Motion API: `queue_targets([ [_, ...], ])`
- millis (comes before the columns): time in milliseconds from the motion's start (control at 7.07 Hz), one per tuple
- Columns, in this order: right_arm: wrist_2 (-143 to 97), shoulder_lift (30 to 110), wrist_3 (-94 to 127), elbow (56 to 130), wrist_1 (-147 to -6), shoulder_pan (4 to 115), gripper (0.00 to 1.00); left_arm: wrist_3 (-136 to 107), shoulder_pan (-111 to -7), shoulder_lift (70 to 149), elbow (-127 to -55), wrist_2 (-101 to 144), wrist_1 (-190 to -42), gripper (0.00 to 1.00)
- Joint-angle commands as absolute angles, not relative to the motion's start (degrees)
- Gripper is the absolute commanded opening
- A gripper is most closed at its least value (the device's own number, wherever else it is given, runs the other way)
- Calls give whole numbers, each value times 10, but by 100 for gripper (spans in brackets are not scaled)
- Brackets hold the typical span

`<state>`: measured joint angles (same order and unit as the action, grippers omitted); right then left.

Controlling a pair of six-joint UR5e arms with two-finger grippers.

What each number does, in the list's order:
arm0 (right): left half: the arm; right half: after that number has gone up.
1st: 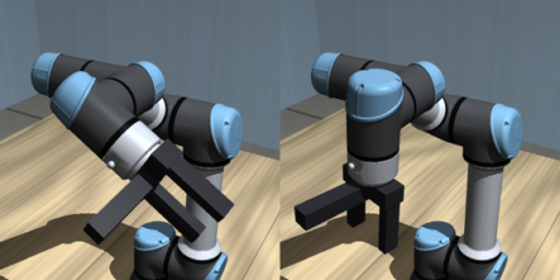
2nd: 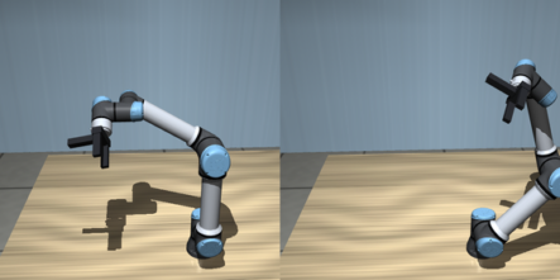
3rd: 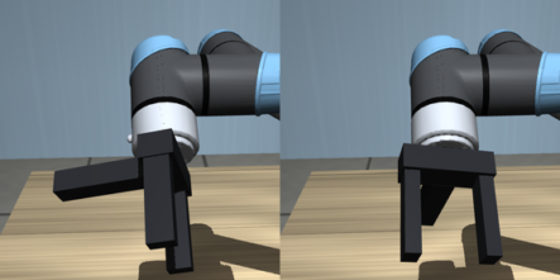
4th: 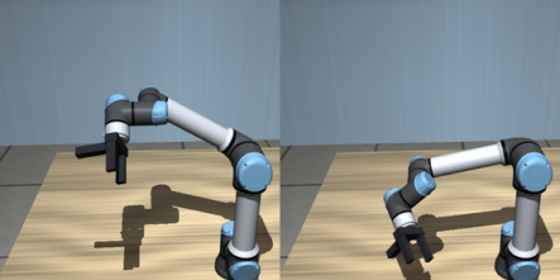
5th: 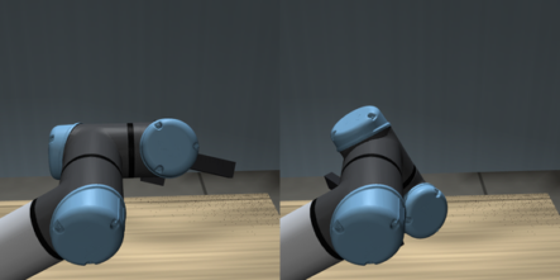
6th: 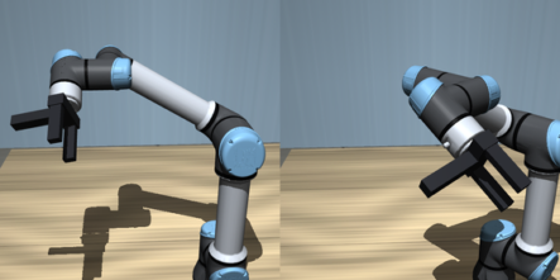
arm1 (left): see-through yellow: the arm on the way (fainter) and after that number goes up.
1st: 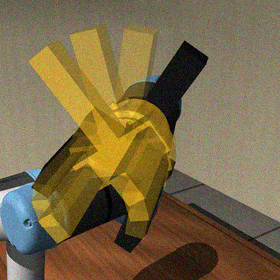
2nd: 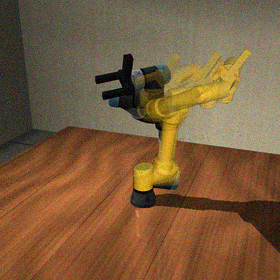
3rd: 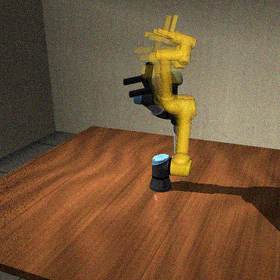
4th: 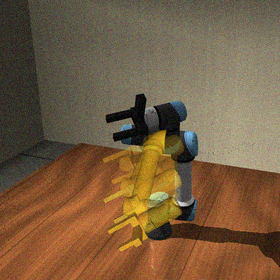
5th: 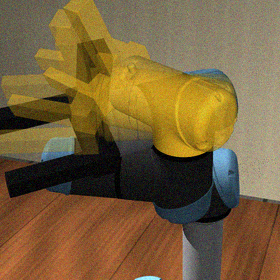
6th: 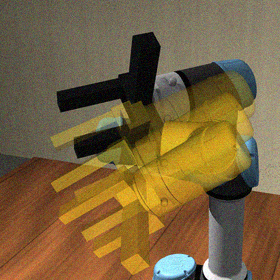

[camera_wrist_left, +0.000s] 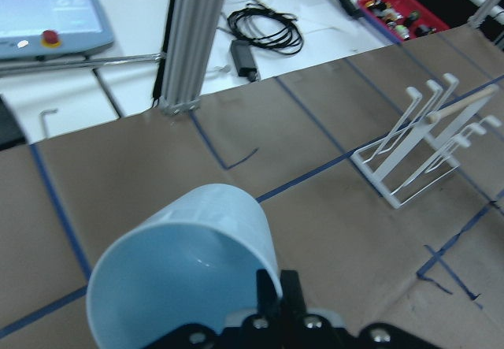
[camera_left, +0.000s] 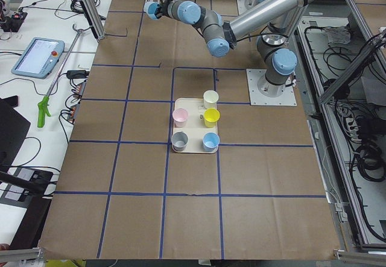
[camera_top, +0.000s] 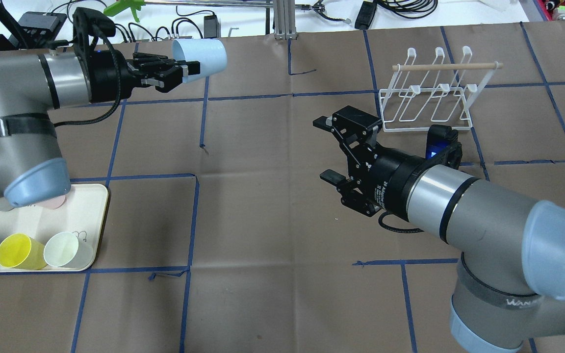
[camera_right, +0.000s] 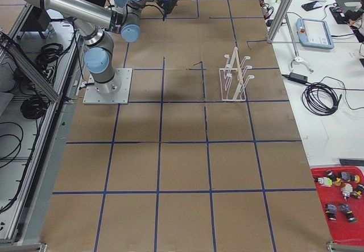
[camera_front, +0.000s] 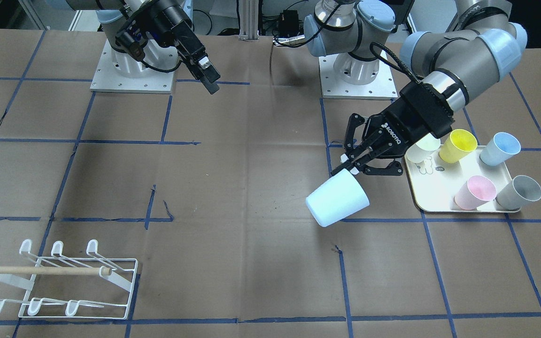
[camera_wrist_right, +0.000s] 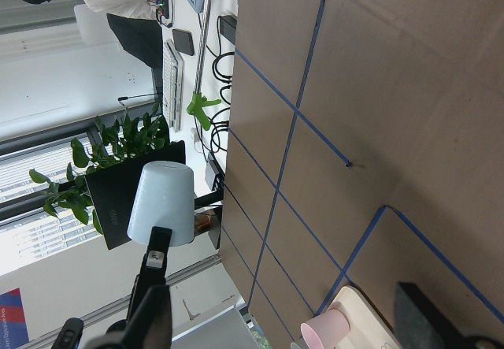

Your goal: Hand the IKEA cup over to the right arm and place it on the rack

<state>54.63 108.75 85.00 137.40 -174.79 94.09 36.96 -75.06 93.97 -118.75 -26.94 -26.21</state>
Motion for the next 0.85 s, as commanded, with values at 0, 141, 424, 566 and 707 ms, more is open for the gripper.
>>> queue_targets([
  [0,550,1079,849,1374,-1748,940,100,367,-759,977,-1262,-203,-98,0],
  [141,552,1064,849,1374,-1746,940,100,360,-778,1013,-1262,-191,-36,0],
  [424,548,1027,849,1366,-1748,940,100,286,-827,1054,-1266,-191,107,1],
  [566,548,1005,850,1339,-1749,940,100,194,-853,1062,-1267,-200,199,1],
  [707,549,992,850,1322,-1749,940,100,145,-864,1073,-1279,-201,263,2],
])
